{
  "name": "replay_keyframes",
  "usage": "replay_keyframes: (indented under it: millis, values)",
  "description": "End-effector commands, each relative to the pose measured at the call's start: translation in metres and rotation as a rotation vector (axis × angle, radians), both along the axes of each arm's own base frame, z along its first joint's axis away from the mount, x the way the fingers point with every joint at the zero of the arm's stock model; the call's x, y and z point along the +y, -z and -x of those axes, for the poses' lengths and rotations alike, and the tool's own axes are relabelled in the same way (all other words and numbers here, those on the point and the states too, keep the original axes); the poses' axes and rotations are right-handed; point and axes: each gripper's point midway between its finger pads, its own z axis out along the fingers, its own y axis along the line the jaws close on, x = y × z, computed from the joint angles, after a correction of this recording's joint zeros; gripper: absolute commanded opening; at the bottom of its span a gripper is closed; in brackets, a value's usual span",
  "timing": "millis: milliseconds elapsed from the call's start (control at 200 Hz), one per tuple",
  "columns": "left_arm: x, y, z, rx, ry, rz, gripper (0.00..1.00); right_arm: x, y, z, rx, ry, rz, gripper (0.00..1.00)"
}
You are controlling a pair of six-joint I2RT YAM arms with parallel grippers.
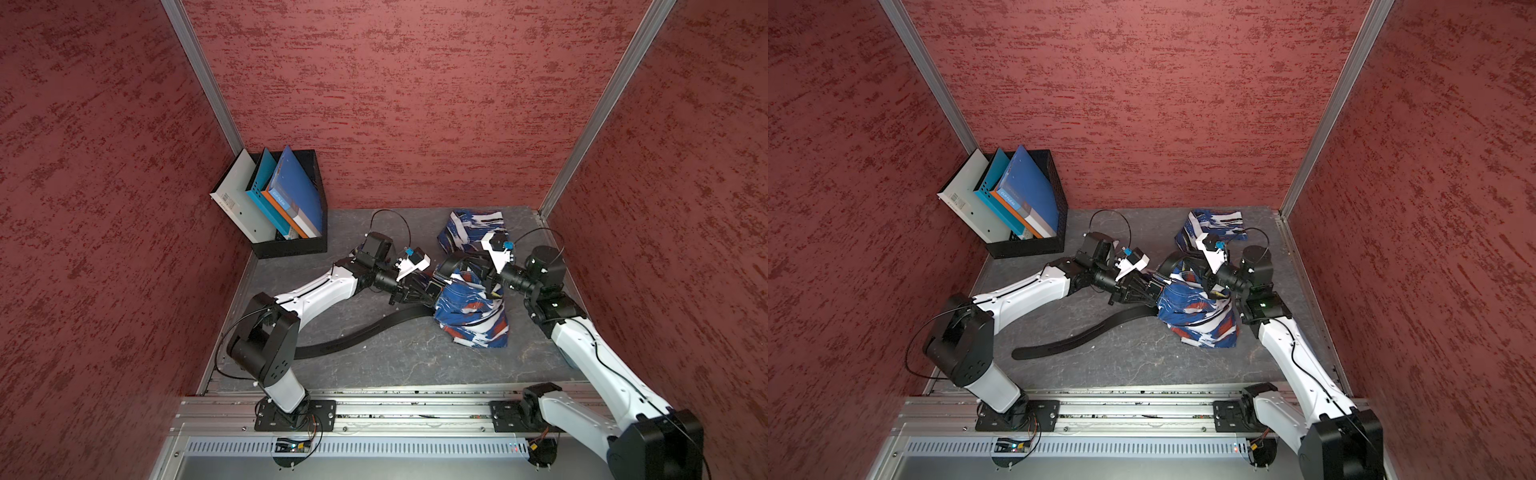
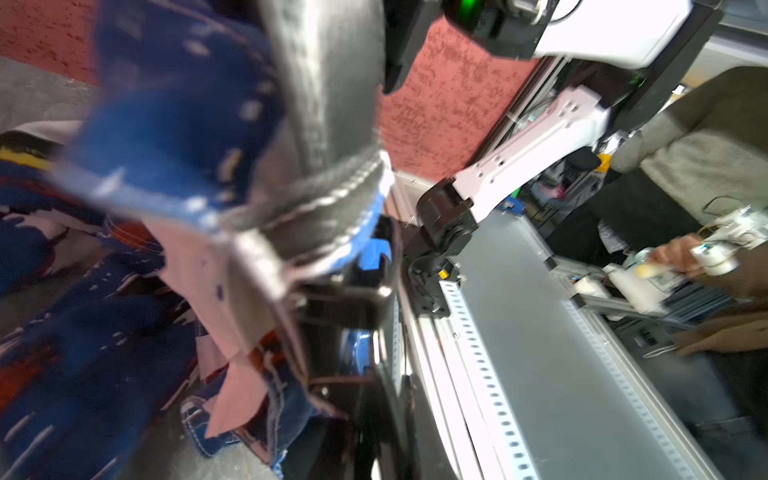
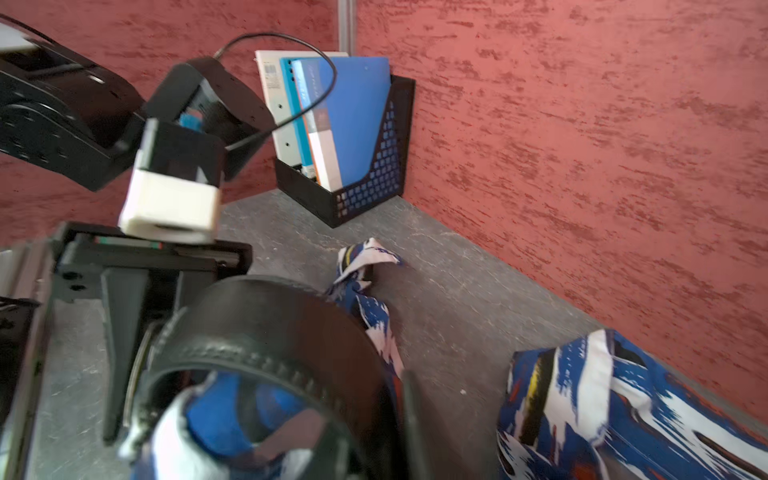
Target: Remove the belt from the trousers
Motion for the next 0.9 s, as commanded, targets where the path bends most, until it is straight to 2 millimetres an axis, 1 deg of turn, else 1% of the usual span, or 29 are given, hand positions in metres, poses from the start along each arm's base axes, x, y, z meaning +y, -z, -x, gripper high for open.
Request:
replay_keyframes:
  millis: [0,70,150,190,215,240,291,341,366,451,531,576,606,656,681,716,731,741,807,862,892]
  values:
    - [0.020,-0.031,-0.016,0.126,-0.032,0.056,0.00,-0.010,-0.008,0.004,0.019,0.058,0.068,0.56]
    - [0.023,-0.037,-0.014,0.139,-0.021,0.056,0.00,-0.016,-0.005,0.019,0.040,0.070,0.090,0.65]
    - [0.022,-0.034,-0.013,0.184,-0.019,0.031,0.00,-0.018,-0.010,0.043,0.046,0.054,0.063,0.72]
    - [0.021,-0.031,-0.010,0.191,-0.013,0.020,0.00,-0.011,-0.011,0.057,0.067,0.005,0.012,0.73]
    - [0.021,-0.029,-0.009,0.195,-0.009,0.011,0.00,-0.003,-0.011,0.068,0.087,-0.061,-0.027,0.73]
    - [0.019,-0.027,-0.006,0.196,-0.004,0.001,0.00,0.005,-0.009,0.074,0.117,-0.110,-0.066,0.73]
    - [0.018,-0.024,-0.001,0.192,0.005,-0.016,0.00,0.017,0.008,0.073,0.200,-0.126,-0.083,0.73]
    - [0.017,-0.023,0.003,0.188,0.013,-0.029,0.00,0.032,0.027,0.068,0.209,-0.123,-0.008,0.73]
    - [0.017,-0.022,0.005,0.195,0.018,-0.035,0.00,0.037,0.033,0.064,0.202,-0.109,0.023,0.73]
    - [0.018,-0.025,0.009,0.193,0.027,-0.041,0.00,0.039,0.046,0.032,0.215,-0.003,0.040,0.71]
    - [0.020,-0.027,0.012,0.178,0.031,-0.053,0.00,0.041,0.061,0.011,0.265,0.041,0.055,0.65]
    - [0.021,-0.026,0.014,0.169,0.034,-0.066,0.00,0.048,0.060,0.006,0.277,0.018,0.022,0.62]
    - [0.022,-0.024,0.016,0.169,0.037,-0.078,0.00,0.052,0.057,0.005,0.280,-0.002,-0.012,0.57]
    - [0.024,-0.021,0.018,0.161,0.042,-0.104,0.00,0.059,0.055,0.005,0.292,-0.041,-0.058,0.41]
    - [0.026,-0.019,0.018,0.162,0.041,-0.116,0.00,0.062,0.054,0.007,0.298,-0.064,-0.077,0.29]
    - [0.027,-0.016,0.018,0.158,0.038,-0.134,0.00,0.064,0.052,0.008,0.296,-0.083,-0.099,0.09]
    - [0.029,-0.014,0.018,0.158,0.036,-0.142,0.00,0.065,0.052,0.009,0.297,-0.088,-0.108,0.03]
    - [0.029,-0.013,0.018,0.157,0.036,-0.148,0.00,0.065,0.051,0.010,0.294,-0.092,-0.116,0.00]
    - [0.034,-0.006,0.016,0.148,0.018,-0.181,0.00,0.064,0.043,0.018,0.269,-0.125,-0.180,0.00]
    - [0.041,0.001,0.010,0.146,-0.015,-0.208,0.00,0.053,0.035,0.017,0.260,-0.102,-0.243,0.00]
    - [0.045,0.005,0.007,0.153,-0.038,-0.225,0.00,0.042,0.033,0.012,0.265,-0.046,-0.276,0.00]
